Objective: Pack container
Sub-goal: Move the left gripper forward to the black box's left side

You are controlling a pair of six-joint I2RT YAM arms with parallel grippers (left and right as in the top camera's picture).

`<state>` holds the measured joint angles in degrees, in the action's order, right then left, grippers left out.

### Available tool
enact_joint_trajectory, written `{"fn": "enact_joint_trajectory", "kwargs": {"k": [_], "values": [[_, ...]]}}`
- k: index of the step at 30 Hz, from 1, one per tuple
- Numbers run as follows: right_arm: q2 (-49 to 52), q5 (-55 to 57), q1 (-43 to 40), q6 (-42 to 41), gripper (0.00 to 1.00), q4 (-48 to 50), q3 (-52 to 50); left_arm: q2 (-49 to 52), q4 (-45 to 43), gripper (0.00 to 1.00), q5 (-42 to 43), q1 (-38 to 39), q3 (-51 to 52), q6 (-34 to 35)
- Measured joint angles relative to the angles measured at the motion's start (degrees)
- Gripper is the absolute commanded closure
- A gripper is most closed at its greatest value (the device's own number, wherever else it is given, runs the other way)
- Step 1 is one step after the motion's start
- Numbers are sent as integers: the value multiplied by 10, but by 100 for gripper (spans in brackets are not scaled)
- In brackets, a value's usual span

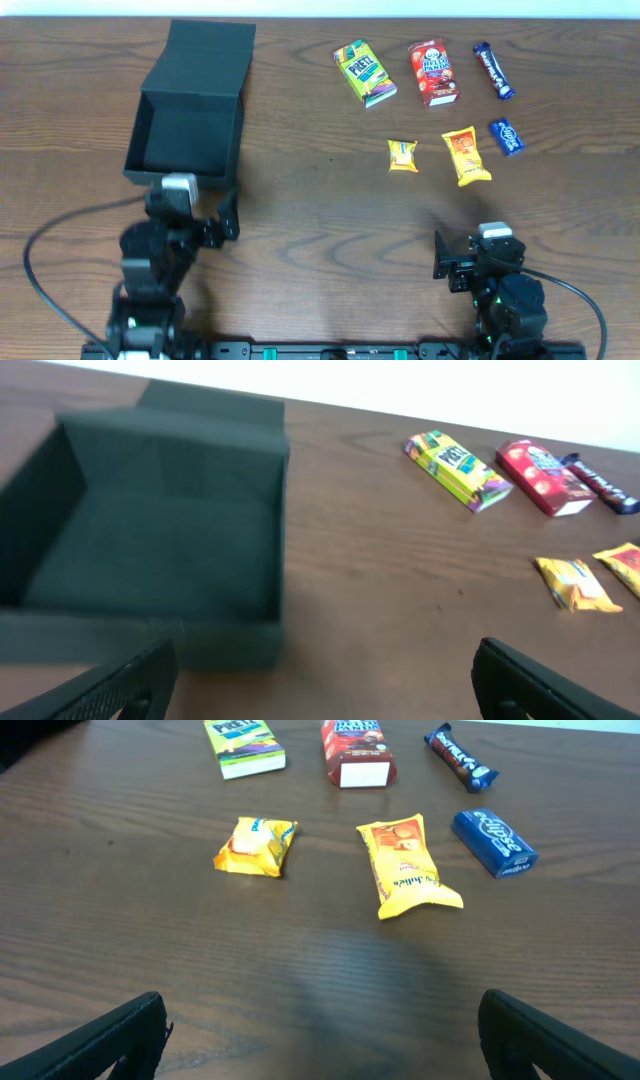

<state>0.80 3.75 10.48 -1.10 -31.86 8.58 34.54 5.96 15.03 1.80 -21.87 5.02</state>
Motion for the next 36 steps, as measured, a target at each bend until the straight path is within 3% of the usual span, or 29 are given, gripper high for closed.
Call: {"fn": "enact_joint_trajectory", "kwargs": {"k": [6, 15, 19, 25, 36], "values": [[-1, 0, 0, 0, 1, 0, 0, 190, 6, 5, -2, 0, -147, -54], [-1, 1, 0, 0, 1, 0, 0, 457, 125, 5, -35, 0, -402, -92], [-1, 1, 0, 0, 1, 0, 0, 541, 154, 5, -39, 0, -470, -96], [-1, 1, 0, 0, 1, 0, 0, 596, 157, 5, -16, 0, -481, -96], [-1, 1, 0, 0, 1, 0, 0, 603, 153, 5, 18, 0, -481, -78]]}}
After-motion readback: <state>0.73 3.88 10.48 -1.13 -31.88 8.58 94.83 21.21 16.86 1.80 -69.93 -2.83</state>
